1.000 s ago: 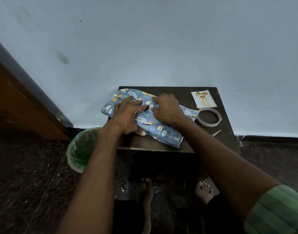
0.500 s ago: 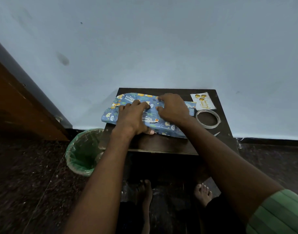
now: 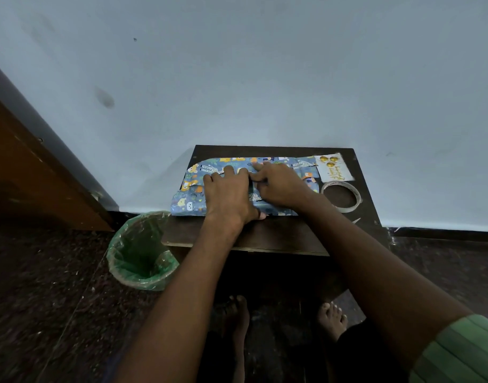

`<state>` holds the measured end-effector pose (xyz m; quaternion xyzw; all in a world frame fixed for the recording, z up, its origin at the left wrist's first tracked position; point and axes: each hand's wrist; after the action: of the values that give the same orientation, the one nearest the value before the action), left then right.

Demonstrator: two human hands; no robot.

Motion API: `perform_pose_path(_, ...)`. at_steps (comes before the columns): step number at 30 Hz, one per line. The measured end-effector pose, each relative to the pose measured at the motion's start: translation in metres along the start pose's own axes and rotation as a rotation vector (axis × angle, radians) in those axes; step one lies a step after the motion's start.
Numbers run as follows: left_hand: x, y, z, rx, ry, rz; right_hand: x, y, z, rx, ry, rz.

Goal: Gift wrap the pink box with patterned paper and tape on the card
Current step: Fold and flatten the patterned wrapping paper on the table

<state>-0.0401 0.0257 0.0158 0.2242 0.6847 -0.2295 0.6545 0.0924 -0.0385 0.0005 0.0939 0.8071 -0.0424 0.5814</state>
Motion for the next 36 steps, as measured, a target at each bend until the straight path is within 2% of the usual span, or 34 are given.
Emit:
perform_pose_path(6,-0.012,0.006,-0.01,-0.002,-0.051,-0.029,0.017,0.002,-0.017,-0.012,0.067,0.053)
perform_pose_path(8,-0.016,0.013,-0.034,0.057,-0.237,-0.127,0.026,0.001,-0.02,-0.061,0.011,0.09)
perform_pose_path(10,-0.011,0.019,-0.063,0.036,-0.614,-0.246,0.031,-0.003,-0.024,-0.075,-0.105,0.106)
perform_pose_path(11,-0.005,0.022,-0.077,-0.042,-0.781,-0.202,0.033,-0.003,-0.026,-0.067,-0.144,0.111)
perform_pose_path(12,0.0,0.023,-0.089,-0.164,-0.889,-0.089,0.034,-0.003,-0.03,-0.059,-0.158,0.124)
perform_pose_path(14,0.013,0.024,-0.108,-0.495,-0.904,0.168,0.034,-0.001,-0.036,-0.064,-0.123,0.172)
perform_pose_path(16,0.024,0.024,-0.115,-0.674,-1.018,0.151,0.033,0.004,-0.039,-0.087,-0.029,0.18)
perform_pose_path(18,0.03,0.027,-0.113,-0.644,-1.201,0.018,0.033,0.009,-0.042,-0.098,0.039,0.164)
perform_pose_path(21,0.029,0.034,-0.107,-0.564,-1.319,-0.079,0.035,0.014,-0.048,-0.063,0.073,0.193)
perform_pose_path(26,0.028,0.049,-0.11,-0.575,-1.607,-0.352,0.039,0.015,-0.052,-0.1,-0.073,0.218)
perform_pose_path(28,0.03,0.055,-0.114,-0.551,-1.742,-0.401,0.04,0.016,-0.051,-0.102,-0.101,0.226)
perform_pose_path(32,0.028,0.064,-0.114,-0.514,-1.899,-0.265,0.041,0.019,-0.051,-0.084,-0.088,0.247)
perform_pose_path(36,0.03,0.069,-0.11,-0.441,-2.004,-0.289,0.041,0.019,-0.05,-0.08,-0.042,0.271)
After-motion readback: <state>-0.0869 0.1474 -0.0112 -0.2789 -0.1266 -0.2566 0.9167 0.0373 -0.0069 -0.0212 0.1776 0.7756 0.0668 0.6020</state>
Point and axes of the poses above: each hand's wrist, its own y-axis towards the middle knuckle, its own x-axis out of the palm, z = x × y, and after that the axes turned 10 degrees about -x, right-handed
